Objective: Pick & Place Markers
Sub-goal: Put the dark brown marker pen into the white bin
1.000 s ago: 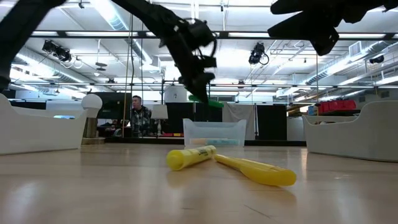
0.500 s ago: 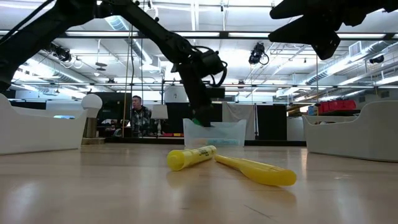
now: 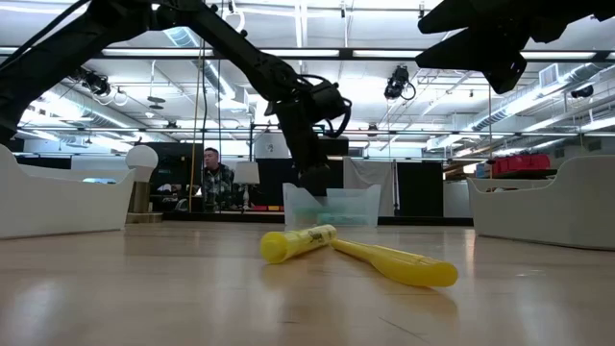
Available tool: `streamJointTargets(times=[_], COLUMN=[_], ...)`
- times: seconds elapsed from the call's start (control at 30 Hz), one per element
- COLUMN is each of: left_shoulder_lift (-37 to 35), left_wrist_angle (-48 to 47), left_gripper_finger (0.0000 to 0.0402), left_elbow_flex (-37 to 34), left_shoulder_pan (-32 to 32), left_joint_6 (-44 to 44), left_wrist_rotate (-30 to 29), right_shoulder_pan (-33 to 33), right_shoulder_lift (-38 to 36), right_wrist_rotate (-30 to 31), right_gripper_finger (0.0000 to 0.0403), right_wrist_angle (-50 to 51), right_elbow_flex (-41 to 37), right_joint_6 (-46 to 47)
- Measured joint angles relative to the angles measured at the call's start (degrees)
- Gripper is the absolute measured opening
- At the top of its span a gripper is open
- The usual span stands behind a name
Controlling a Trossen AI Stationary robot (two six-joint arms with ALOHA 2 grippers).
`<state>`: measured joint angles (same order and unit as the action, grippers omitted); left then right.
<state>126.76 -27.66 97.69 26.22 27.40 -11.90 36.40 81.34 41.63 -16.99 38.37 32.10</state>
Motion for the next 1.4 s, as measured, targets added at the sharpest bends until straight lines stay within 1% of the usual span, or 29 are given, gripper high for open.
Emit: streamJointTargets(times=[0.13,0.27,0.47,0.6,0.7,0.83,0.9,1.03,1.1,1.2,1.27,1.33,1.4], left_shoulder_lift=[-1.2,-5.1,-12.1,-17.1,-20.8,-24.5,-25.3,-25.2,-25.2,-25.2,-25.2,-25.2,-25.2], left_wrist_angle=[-1.1,-4.0,-10.0,-9.0,-4.8,6.5,12.2,23.4,28.3,33.5,36.2,35.9,35.5], left_gripper_finger=[0.0168,0.0177,0.0157,0.0132,0.0112,0.0089,0.0079,0.0063,0.0058,0.0054,0.0054,0.0060,0.0074], left_elbow_flex=[0.0,0.0,-0.4,-4.9,-11.9,-23.6,-28.8,-36.6,-40.0,-43.1,-43.7,-43.8,-43.8], left_shoulder_pan=[-0.5,-1.4,-6.0,-11.7,-17.0,-25.1,-29.6,-38.1,-41.2,-43.9,-44.6,-44.1,-42.9], left_joint_6=[-2.9,-6.2,-11.8,-14.2,-18.0,-26.7,-32.2,-43.8,-49.6,-54.5,-57.6,-61.4,-63.2], left_wrist_rotate=[-1.7,-2.6,-2.1,-2.2,-2.9,-6.0,-8.3,-14.7,-15.2,-14.4,-15.5,-17.5,-19.2], right_shoulder_pan=[0.0,-0.1,-0.4,-0.3,0.2,1.1,1.5,1.7,1.7,1.1,0.6,0.0,-0.7], right_shoulder_lift=[0.0,0.0,0.0,0.0,0.0,0.0,0.0,0.0,0.0,0.0,0.0,0.0,0.0], right_wrist_rotate=[0.0,0.0,0.0,0.0,0.0,0.0,0.0,0.0,0.0,0.0,0.0,0.0,0.0], right_gripper_finger=[0.0188,0.0188,0.0188,0.0188,0.0188,0.0188,0.0188,0.0188,0.0188,0.0188,0.0188,0.0188,0.0188], right_wrist_angle=[0.1,0.2,0.5,0.4,0.4,0.4,0.3,0.1,0.3,0.1,0.0,-0.1,-0.4], right_elbow_flex=[0.0,0.0,0.0,0.0,0.0,0.0,0.0,-0.1,-0.1,-0.1,-0.1,-0.1,-0.1], right_joint_6=[-0.6,-1.3,-1.3,-1.0,-0.8,-0.6,-0.8,-1.3,-1.5,-2.6,-3.6,-4.2,-4.7])
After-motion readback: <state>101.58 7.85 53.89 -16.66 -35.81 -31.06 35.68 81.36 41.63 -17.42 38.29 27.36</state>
